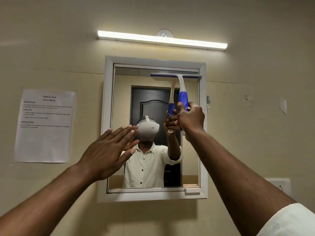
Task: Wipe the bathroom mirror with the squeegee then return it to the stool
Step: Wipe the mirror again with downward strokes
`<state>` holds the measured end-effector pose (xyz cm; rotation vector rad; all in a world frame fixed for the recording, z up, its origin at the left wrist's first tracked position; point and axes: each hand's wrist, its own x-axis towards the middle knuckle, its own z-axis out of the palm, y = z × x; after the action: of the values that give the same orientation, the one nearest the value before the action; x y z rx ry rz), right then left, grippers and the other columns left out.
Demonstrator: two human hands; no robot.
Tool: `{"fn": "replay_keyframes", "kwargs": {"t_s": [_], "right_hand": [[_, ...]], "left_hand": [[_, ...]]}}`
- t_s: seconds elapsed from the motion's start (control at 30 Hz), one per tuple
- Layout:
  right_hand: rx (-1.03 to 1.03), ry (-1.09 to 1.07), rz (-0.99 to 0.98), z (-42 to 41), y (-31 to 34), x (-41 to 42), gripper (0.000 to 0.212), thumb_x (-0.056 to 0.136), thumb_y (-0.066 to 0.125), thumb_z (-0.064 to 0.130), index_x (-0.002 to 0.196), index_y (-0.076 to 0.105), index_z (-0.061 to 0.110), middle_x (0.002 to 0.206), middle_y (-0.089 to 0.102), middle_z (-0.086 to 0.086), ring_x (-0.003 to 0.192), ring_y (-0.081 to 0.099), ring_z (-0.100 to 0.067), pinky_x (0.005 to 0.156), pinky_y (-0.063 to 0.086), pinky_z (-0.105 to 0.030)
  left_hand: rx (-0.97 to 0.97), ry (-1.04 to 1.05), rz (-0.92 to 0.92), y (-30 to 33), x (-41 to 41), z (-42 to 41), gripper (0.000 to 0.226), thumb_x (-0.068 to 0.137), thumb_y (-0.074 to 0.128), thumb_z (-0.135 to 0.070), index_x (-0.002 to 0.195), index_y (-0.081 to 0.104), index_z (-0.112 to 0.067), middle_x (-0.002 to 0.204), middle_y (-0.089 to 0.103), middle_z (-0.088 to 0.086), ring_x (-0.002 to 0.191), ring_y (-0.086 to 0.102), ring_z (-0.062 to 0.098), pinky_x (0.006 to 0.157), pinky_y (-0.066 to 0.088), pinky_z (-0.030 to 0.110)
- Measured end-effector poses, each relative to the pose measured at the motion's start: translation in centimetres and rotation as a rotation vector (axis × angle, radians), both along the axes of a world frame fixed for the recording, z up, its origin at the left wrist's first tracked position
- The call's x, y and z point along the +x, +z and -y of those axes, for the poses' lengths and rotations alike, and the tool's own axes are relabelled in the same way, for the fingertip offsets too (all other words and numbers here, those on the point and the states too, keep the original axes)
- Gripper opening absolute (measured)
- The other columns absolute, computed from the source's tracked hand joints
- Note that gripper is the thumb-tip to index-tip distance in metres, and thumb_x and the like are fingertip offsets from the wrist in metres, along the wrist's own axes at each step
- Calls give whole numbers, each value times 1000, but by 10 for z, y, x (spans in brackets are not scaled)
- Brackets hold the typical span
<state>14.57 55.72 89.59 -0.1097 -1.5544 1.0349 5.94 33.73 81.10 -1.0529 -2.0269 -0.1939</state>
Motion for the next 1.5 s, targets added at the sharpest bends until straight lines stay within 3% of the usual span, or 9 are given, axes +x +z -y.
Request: {"fn": "replay_keyframes", "kwargs": {"t_s": [0.2,0.27,0.37,0.5,0.67,0.83,1.07,1.27,1.5], "right_hand": [[-12,-7,21,3,-12,3,39,92,54,27,125,48,9,106,65,-19,86,68,-33,82,57,-44],[-16,-5,16,3,-18,2,37,91,55,28,124,49,10,101,65,-15,78,68,-26,69,58,-32],[-30,-2,15,4,-26,2,36,91,55,29,123,50,12,88,60,-4,62,63,-11,48,47,-12],[-60,11,27,6,-32,4,37,91,55,29,124,50,13,93,61,-8,71,66,-21,61,56,-27],[-85,39,32,11,-36,9,35,91,55,29,122,51,13,94,63,-11,76,65,-24,71,57,-37],[-128,84,29,16,-40,14,33,91,55,29,120,51,14,93,63,-11,79,67,-25,70,57,-35],[-147,79,9,18,-56,13,16,90,57,30,103,53,22,78,58,2,66,62,-14,57,50,-23],[-157,60,16,17,-75,10,11,89,58,31,92,48,29,76,56,6,70,63,-13,65,54,-27],[-167,35,47,22,-98,14,20,90,57,32,105,56,20,83,60,-2,73,64,-18,68,57,-33]], "left_hand": [[-3,-7,5,-1,7,0,73,75,-12,-68,139,-18,-36,148,-20,-18,136,-21,-1,113,-12,22],[-10,-11,4,-2,10,0,72,75,-12,-68,140,-19,-36,148,-21,-19,136,-22,-1,113,-12,22],[-16,-15,2,-4,14,1,72,76,-12,-67,141,-18,-35,148,-21,-19,137,-20,-1,114,-11,23],[-13,-5,15,-7,18,3,66,83,-2,-63,140,-18,-35,149,-21,-17,138,-20,0,114,-12,23],[-30,11,23,-12,20,7,67,85,2,-61,143,-16,-34,152,-17,-15,142,-15,2,118,-8,26],[-33,11,45,-18,23,11,68,85,3,-61,144,-14,-33,154,-13,-14,142,-14,2,119,-6,27],[-48,35,48,-23,27,14,73,81,-5,-65,146,-13,-32,155,-13,-14,141,-15,1,118,-8,25],[-46,16,68,-25,27,13,69,84,2,-62,146,-11,-33,156,-11,-15,142,-14,1,120,-4,28],[-45,3,74,-35,23,11,68,86,4,-62,146,-11,-33,156,-9,-15,143,-12,1,120,-4,27]]}}
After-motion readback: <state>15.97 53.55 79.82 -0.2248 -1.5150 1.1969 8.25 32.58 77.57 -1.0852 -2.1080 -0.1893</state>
